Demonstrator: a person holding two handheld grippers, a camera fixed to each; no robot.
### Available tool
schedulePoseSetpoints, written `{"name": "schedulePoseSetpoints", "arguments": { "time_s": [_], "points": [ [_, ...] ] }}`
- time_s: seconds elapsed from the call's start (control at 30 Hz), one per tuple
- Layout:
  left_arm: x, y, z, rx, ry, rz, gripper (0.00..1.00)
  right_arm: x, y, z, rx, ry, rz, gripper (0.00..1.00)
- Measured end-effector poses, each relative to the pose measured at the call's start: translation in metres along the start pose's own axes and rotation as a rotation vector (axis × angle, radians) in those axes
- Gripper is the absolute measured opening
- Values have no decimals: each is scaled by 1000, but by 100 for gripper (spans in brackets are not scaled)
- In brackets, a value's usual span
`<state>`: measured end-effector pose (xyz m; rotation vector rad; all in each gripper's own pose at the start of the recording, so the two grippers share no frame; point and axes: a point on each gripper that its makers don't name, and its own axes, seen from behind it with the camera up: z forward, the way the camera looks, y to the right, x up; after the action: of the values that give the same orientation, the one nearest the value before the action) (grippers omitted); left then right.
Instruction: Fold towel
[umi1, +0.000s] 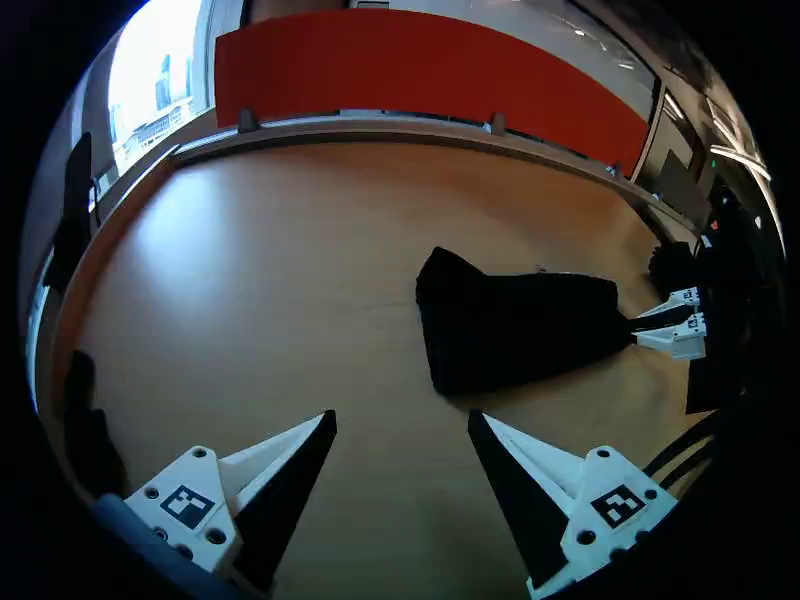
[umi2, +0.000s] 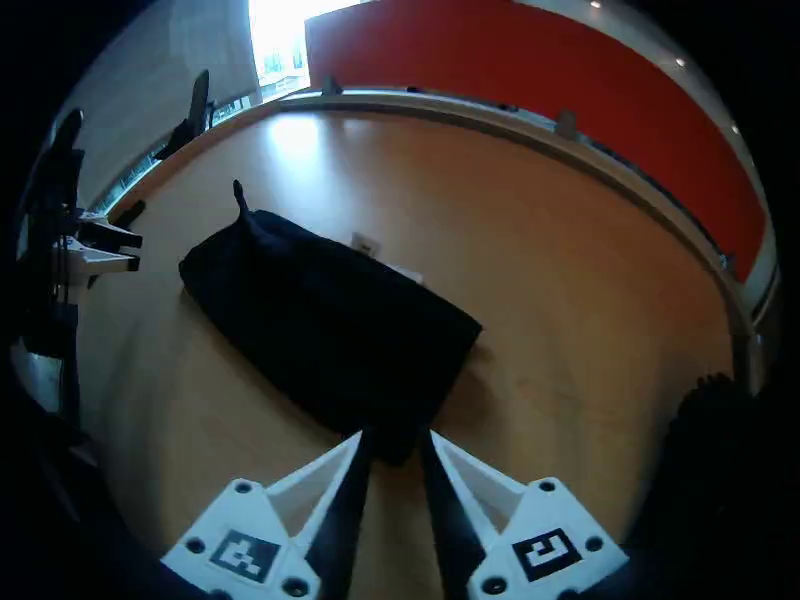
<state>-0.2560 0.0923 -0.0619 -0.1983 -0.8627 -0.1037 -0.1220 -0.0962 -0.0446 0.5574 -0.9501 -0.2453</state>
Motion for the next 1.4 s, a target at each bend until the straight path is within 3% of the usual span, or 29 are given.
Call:
{"name": "schedulePoseSetpoints", "arguments": {
  "time_s": [0.43,0.9,1.4],
  "points": [
    [0,3,1,-5,-3,7,98,5,1,-1,0,15,2,6],
    [4,1,-5,-2,7,6,98,19,2,-14,-18,49,-43,5],
    [14,-10,-26,11,53,-11,98,81,8,-64,-59,151,-130,4]
  ]
}}
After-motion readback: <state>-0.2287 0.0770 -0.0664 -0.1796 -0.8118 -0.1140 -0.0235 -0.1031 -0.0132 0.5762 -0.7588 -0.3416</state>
